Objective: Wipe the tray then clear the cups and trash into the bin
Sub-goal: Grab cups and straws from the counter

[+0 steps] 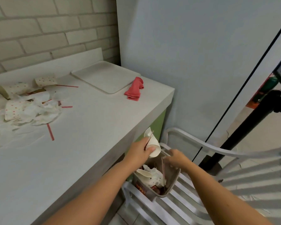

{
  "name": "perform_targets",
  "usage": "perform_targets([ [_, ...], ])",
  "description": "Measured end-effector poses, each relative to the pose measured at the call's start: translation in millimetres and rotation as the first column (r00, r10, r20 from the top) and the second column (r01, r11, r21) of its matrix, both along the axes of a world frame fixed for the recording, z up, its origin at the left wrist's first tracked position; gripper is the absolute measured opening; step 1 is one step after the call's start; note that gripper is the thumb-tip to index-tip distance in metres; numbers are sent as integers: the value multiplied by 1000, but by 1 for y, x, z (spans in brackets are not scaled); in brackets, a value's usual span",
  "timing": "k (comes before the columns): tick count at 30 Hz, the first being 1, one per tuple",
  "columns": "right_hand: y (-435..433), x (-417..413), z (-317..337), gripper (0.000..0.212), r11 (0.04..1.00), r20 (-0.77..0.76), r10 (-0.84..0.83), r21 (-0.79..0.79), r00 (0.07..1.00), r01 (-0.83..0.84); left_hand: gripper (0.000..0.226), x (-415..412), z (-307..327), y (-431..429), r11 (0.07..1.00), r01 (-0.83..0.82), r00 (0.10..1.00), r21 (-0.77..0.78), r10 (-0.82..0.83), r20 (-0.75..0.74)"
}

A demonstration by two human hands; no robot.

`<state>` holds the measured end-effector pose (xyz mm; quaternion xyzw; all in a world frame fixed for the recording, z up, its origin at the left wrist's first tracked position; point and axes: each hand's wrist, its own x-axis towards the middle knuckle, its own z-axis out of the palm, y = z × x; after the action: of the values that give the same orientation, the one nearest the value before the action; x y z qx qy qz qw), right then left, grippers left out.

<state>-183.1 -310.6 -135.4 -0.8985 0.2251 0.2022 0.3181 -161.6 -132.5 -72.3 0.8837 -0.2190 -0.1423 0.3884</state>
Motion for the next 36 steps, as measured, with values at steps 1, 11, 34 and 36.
perform_targets([
  [1, -2, 2, 3, 41, 1000, 60, -7, 24, 998, 6, 43, 0, -3, -2, 1000, 12, 1000, -3, -12, -14],
  [11, 2, 17, 24, 33, 480, -71, -13, 874, 997, 68, 33, 4, -27, -18, 981, 174, 963, -82, -187, -194],
  [34, 17, 26, 31, 42, 409, 210, -242, 907, 947, -97, 33, 24, -44, -23, 999, -2, 986, -34, -4, -164],
  [36, 18, 27, 33, 34, 500, 284, -193, 852, 939, -155, 36, 26, -42, -23, 999, -36, 986, -17, 33, -161],
])
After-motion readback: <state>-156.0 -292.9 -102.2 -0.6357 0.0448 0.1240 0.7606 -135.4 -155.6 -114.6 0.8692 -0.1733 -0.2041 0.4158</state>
